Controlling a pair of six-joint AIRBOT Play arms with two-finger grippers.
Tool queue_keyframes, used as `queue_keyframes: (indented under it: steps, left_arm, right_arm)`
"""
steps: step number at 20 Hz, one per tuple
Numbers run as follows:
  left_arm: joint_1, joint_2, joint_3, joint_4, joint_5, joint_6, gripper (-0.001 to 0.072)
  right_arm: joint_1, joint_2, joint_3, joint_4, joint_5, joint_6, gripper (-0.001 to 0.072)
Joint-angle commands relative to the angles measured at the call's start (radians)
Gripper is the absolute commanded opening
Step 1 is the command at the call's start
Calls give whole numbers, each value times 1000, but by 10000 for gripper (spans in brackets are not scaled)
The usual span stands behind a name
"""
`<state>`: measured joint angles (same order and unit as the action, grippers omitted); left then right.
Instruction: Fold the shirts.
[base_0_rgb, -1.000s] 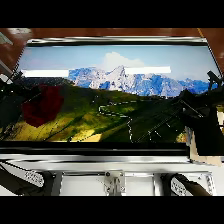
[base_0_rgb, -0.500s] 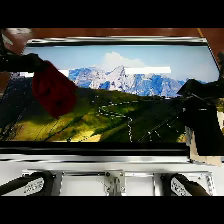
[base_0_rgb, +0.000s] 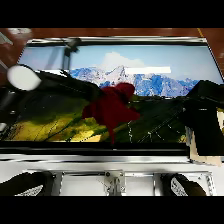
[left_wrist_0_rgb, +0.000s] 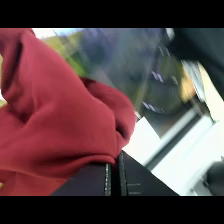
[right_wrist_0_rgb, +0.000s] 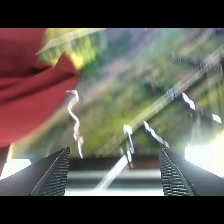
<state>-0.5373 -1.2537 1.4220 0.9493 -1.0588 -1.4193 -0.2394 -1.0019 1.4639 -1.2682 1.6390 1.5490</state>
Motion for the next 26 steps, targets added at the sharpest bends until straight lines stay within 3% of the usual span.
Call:
queue_keyframes:
  steps: [1,2,3,4,5,9,12,14,18,20,26]
  left_arm:
    - [-170,-137,-75,-2,101,-81,42]
    - [-192,-181,-70,-13,110,-98,47]
    - [-196,-212,-60,-24,108,-97,176]
    - [-185,-230,-48,-23,99,-108,567]
    - [-151,-229,-40,-22,89,-132,720]
    - [138,-180,-1,2,-96,-137,720]
    - [376,-150,-23,69,-277,-138,720]
    - [472,-150,-92,67,-322,-135,720]
    - [461,-153,-325,-14,-214,-91,720]
    - [400,-167,-421,-60,-94,-85,720]
    - [264,-298,-451,-237,151,-85,720]
  right_arm:
    - [-1,8,5,-24,92,-21,675]
    - [-1,7,5,-24,85,-21,675]
    - [-1,4,0,-24,76,-24,675]
    - [-1,1,-14,-23,59,-28,675]
    - [-1,1,-39,-20,36,-32,675]
    - [-1,1,-222,-5,-94,-44,675]
    - [-1,1,-386,80,-203,-51,675]
    - [-1,1,-488,145,-284,-63,675]
    - [-1,1,-647,237,-406,-76,675]
    - [-1,1,-711,278,-409,-142,675]
    - [-1,1,-816,325,-464,-171,675]
